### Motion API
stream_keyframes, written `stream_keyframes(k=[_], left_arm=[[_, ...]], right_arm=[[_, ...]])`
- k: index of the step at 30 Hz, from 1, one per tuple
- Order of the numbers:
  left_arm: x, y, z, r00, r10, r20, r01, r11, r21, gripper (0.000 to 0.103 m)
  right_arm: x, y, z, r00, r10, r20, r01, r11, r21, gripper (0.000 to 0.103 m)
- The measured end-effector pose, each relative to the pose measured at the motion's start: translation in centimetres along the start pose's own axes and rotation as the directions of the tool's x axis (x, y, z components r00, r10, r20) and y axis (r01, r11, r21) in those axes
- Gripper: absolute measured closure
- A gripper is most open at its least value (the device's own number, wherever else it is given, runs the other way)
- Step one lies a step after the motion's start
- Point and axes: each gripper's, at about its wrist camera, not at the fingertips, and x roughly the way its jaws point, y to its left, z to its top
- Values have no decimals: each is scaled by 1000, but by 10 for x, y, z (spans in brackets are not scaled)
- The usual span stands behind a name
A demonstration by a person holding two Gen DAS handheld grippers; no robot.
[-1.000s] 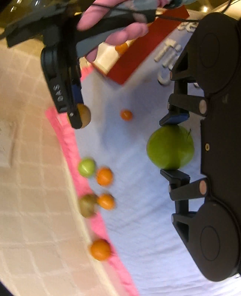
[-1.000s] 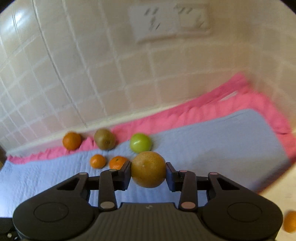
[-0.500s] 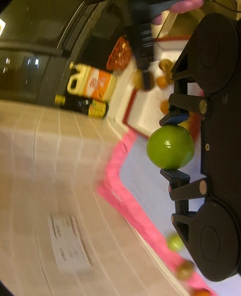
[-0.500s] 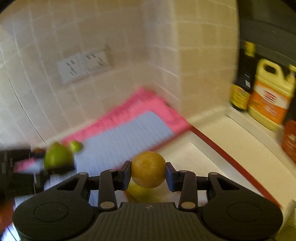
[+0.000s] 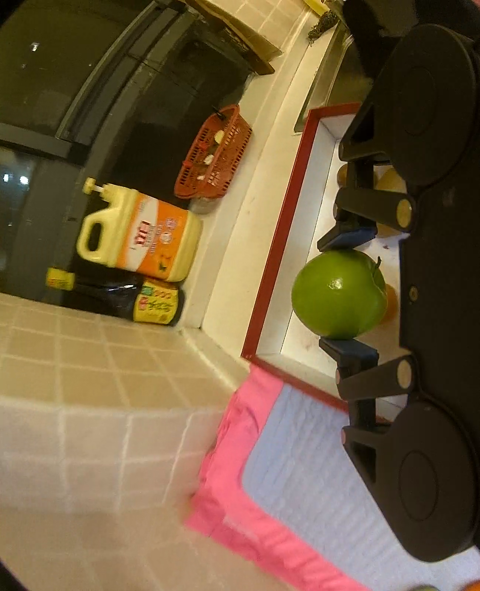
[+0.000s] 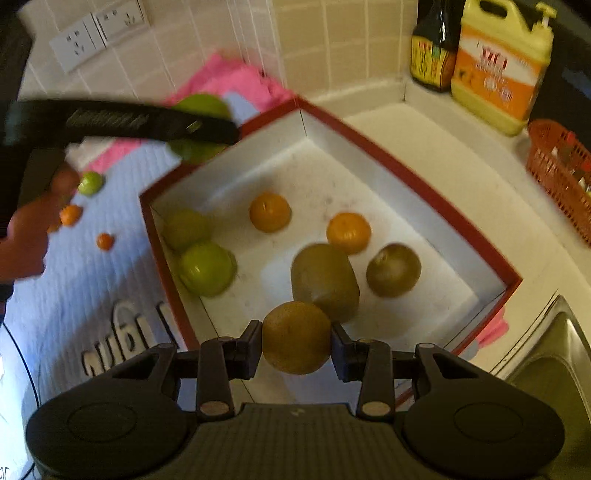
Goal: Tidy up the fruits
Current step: 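Open the left gripper to drop the apple while the right drops the tan fruit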
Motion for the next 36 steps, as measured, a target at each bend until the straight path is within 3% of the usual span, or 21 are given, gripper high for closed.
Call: stream_keyframes(k=[10, 18, 21, 23, 27, 32, 36], left_arm=[[93, 20, 7, 987, 0, -163, -8, 999, -49, 44], [106, 23, 0, 983, 1, -186, -10, 999, -46, 43], [99, 23, 1, 987, -12, -163, 4, 999, -49, 41], [95, 22, 2, 988, -16, -153, 9, 999, -51, 29], [72, 16, 2, 993, 0, -115, -2, 1000, -16, 29], [25, 20, -5, 999, 10, -42, -11, 1000, -20, 29], [-16, 30, -12, 998, 63, 11, -63, 997, -45, 29]], right_arm=[[39, 6, 10, 990, 26, -138, -30, 999, -29, 62], [56, 10, 16, 983, 31, -183, -36, 999, -23, 61], [57, 9, 18, 983, 31, -183, -35, 999, -18, 60], [56, 9, 18, 983, 23, -181, -25, 1000, -8, 58], [48, 7, 17, 982, 61, -180, -56, 998, 31, 44], [23, 16, 16, 987, 51, -155, -53, 999, -11, 43], [-1, 31, 23, 994, 39, -98, -46, 996, -75, 42]])
